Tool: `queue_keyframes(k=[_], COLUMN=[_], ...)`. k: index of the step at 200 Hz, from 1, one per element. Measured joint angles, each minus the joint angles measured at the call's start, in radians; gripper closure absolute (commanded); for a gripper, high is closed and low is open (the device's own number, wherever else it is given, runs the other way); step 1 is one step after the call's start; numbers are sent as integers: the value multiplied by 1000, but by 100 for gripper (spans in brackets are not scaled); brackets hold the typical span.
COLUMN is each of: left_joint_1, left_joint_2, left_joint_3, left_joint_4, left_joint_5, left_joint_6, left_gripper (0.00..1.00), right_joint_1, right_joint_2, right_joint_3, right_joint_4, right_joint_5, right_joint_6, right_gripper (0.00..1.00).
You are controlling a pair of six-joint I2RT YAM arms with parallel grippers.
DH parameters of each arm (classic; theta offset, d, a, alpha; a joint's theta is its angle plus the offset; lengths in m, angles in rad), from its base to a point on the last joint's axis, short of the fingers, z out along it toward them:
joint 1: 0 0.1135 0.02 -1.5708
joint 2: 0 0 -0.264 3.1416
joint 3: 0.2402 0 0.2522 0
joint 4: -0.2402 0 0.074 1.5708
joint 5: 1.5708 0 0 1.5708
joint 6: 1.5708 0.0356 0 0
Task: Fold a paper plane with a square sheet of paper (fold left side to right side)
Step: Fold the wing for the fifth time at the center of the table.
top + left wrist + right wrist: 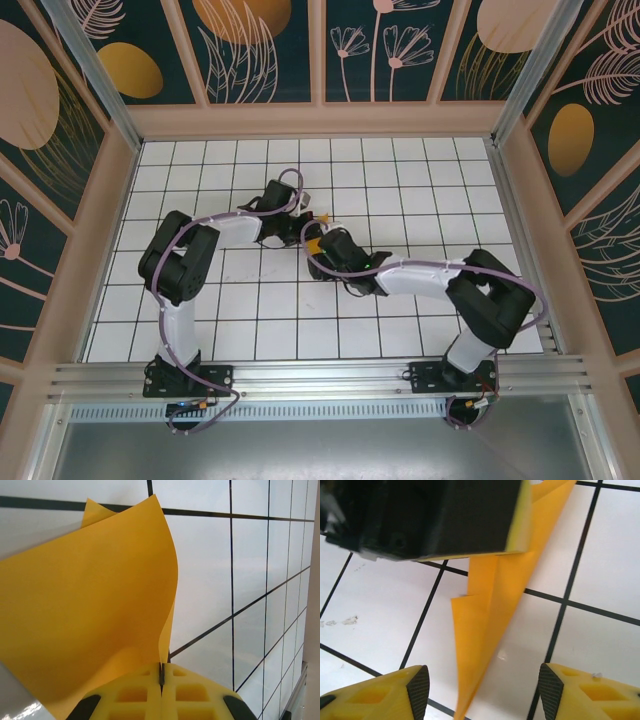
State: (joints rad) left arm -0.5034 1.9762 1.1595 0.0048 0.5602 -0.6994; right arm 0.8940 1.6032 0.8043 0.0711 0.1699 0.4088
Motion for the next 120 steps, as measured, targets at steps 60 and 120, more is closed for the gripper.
queue_keyframes(k=[60, 120], left_joint_1=[2, 21], left_joint_2=[-20, -34], left_joint_3=[-46, -102], left_joint_4=[37, 73], left_joint_5=[6, 10], left_joint_6=[19, 58], left_gripper=[92, 91], right_joint_1=[-182, -192], right_joint_2=[-62, -61], right_joint_3=[-103, -112], right_joint_4=[74, 130], right_joint_5=[-153, -240], right_joint_6=[24, 42], right_gripper=[37, 37])
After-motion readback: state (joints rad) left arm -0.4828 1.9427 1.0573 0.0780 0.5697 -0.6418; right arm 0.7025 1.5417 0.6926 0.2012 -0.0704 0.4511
